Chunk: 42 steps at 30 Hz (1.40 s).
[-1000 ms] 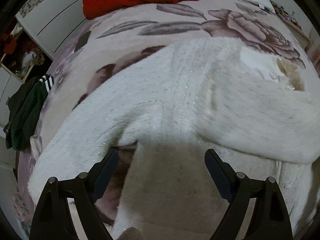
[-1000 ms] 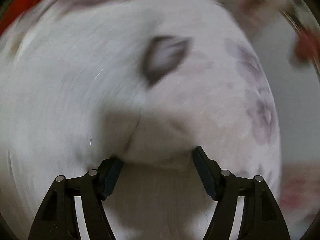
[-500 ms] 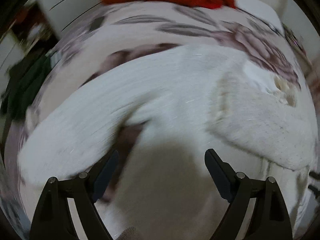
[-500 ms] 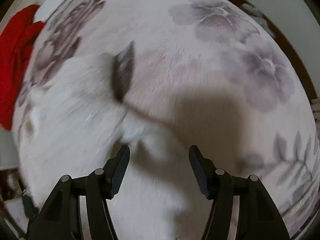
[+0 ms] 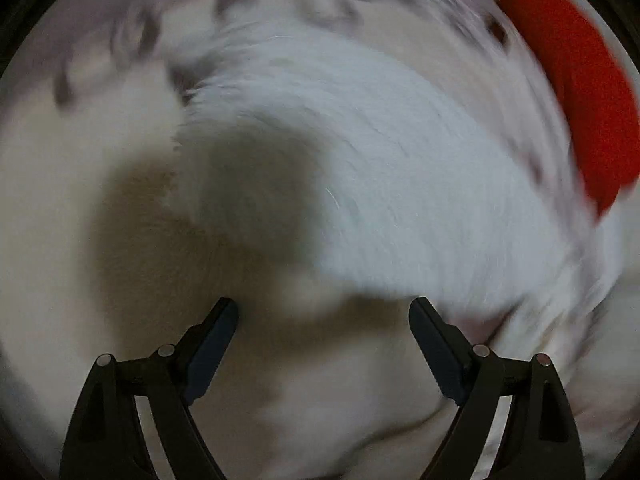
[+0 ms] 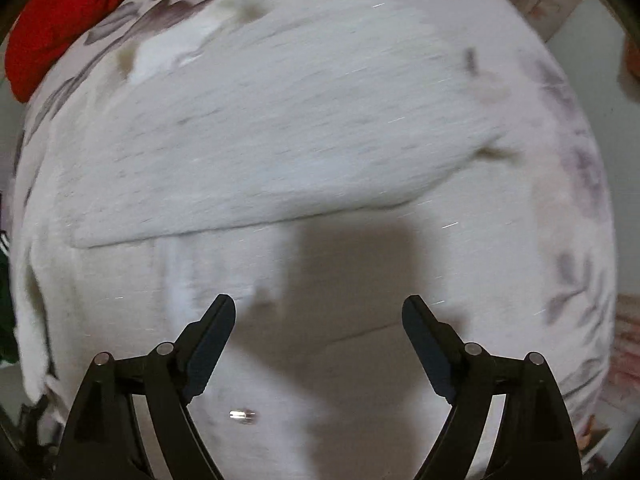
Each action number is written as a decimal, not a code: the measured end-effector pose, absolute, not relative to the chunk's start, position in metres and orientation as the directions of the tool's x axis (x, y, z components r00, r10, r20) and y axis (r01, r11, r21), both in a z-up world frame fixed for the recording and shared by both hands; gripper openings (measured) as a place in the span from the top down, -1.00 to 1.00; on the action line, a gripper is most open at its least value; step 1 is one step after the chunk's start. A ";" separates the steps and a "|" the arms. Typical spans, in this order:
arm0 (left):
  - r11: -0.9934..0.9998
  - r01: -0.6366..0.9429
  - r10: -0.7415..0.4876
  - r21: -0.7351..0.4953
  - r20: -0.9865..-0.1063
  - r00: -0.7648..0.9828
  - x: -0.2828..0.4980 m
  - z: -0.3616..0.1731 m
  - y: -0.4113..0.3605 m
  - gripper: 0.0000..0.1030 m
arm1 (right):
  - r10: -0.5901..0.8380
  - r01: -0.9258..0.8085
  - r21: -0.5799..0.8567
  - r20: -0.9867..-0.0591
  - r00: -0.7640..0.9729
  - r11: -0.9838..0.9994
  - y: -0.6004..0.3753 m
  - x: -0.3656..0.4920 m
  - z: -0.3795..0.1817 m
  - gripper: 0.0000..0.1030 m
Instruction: Fold large clothes
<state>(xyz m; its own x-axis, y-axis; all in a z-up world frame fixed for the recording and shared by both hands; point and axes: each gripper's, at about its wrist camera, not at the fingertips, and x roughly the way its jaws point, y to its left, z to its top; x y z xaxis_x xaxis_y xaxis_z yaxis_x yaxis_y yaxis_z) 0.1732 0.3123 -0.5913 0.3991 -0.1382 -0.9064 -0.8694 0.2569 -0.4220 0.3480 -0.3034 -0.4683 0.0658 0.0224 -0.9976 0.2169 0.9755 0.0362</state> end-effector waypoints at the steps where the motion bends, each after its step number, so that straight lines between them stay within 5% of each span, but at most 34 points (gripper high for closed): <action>1: 0.211 -0.865 -0.129 -0.454 -0.891 0.436 0.171 -0.594 0.320 -0.69 | 0.026 0.216 0.039 -0.998 0.062 0.976 -0.296 0.344 -0.469 -0.69; 3: 0.138 -0.843 -0.050 -0.520 -0.854 0.518 0.168 -0.590 0.341 -0.41 | 0.038 0.207 0.047 -0.998 0.047 0.977 -0.284 0.333 -0.476 -0.69; 5: 0.148 -0.854 0.025 -0.499 -0.861 0.508 0.174 -0.583 0.357 0.46 | 0.043 0.197 0.047 -0.999 0.026 0.979 -0.277 0.327 -0.483 -0.69; 7: 0.190 -0.855 0.072 -0.482 -0.862 0.502 0.185 -0.575 0.371 0.77 | 0.016 0.178 0.019 -1.000 0.019 0.984 -0.269 0.316 -0.485 -0.69; 17: 0.716 -0.693 0.353 -0.086 -0.811 0.466 0.280 -0.459 0.324 0.84 | -0.403 0.035 -0.405 -0.891 0.210 0.914 -0.228 0.304 -0.457 -0.69; 24: 0.879 -0.471 0.360 0.074 -0.751 0.554 0.343 -0.402 0.233 0.84 | -0.273 0.018 -0.276 -0.937 0.219 0.961 -0.211 0.338 -0.448 -0.69; 29: 0.943 -0.296 0.308 0.149 -0.726 0.616 0.379 -0.377 0.125 0.85 | -0.141 0.047 -0.135 -0.970 0.196 0.990 -0.200 0.404 -0.443 -0.69; 33: 0.981 -0.173 0.182 0.092 -0.756 0.629 0.420 -0.376 0.024 0.85 | -0.050 0.152 -0.026 -0.986 0.161 0.988 -0.271 0.403 -0.434 -0.69; 42: 0.995 0.095 -0.079 -0.033 -0.842 0.534 0.487 -0.438 -0.203 0.85 | -0.072 0.378 -0.034 -0.994 0.086 0.925 -0.472 0.368 -0.431 -0.69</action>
